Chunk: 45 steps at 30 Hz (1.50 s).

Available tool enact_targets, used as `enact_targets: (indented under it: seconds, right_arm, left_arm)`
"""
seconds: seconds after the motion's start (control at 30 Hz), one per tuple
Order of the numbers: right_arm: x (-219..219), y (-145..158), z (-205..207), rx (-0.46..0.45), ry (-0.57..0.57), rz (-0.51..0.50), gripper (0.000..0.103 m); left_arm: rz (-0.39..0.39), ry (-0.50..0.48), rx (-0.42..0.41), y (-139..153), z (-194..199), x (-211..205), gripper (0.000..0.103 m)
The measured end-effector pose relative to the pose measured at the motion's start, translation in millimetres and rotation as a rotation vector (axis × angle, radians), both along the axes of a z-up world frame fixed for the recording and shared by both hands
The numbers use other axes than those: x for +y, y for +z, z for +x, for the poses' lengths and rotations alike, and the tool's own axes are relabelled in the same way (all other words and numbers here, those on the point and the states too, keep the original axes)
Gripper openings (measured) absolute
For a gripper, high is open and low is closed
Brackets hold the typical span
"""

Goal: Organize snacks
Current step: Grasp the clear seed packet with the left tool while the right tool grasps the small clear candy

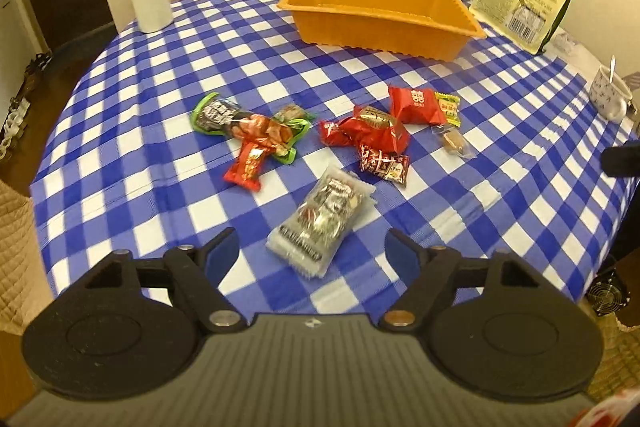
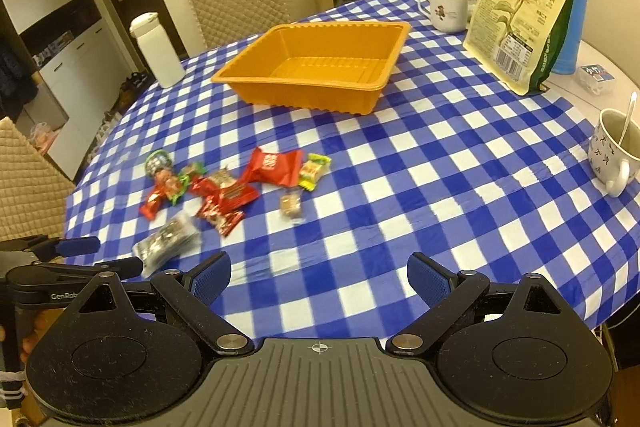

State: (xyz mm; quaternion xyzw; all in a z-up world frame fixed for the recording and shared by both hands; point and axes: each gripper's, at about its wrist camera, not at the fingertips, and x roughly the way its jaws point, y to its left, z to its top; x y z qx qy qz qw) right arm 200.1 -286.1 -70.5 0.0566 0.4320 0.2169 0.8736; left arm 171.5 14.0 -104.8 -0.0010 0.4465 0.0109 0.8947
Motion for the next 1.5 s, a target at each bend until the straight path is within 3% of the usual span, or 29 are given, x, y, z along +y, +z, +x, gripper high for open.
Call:
enact_targets:
  seconds: [0.3,0.6,0.97,1.23,1.33,1.5]
  right_arm:
    - [-13.5,-12.7,28.1,0.029,-0.004,-0.004,0.094]
    - [-12.3,-22.1,47.1,0.030,0.027,0.002,0.094]
    - [12.0,-38.6,64.0,-0.003,0.152,0.020,0.094]
    - [38.3,-52.7,74.4,-0.060,0.272,-0.004,0.093]
    - [48.8,-60.2,81.3,-0.057,0.311,-0.013,0.076]
    - [63.8,-70.0,90.5,-0.049,0.336,-0.026,0.063]
  left_arm:
    - [0.052,-0.055,0.029,-21.4,32.8,-8.7,0.068]
    - [0.044,-0.077,0.072,-35.6,53.5,-10.3,0.057]
    - [0.008,-0.090,0.075,-37.9,55.9,-10.1,0.040]
    - [-0.001,-0.014,0.061,-34.3,49.7,-9.6,0.036]
    - [-0.008,0.028,0.043,-29.5,46.3,-8.1,0.036]
    - [-0.001,0.091,0.035,-22.7,44.6,-7.1,0.036]
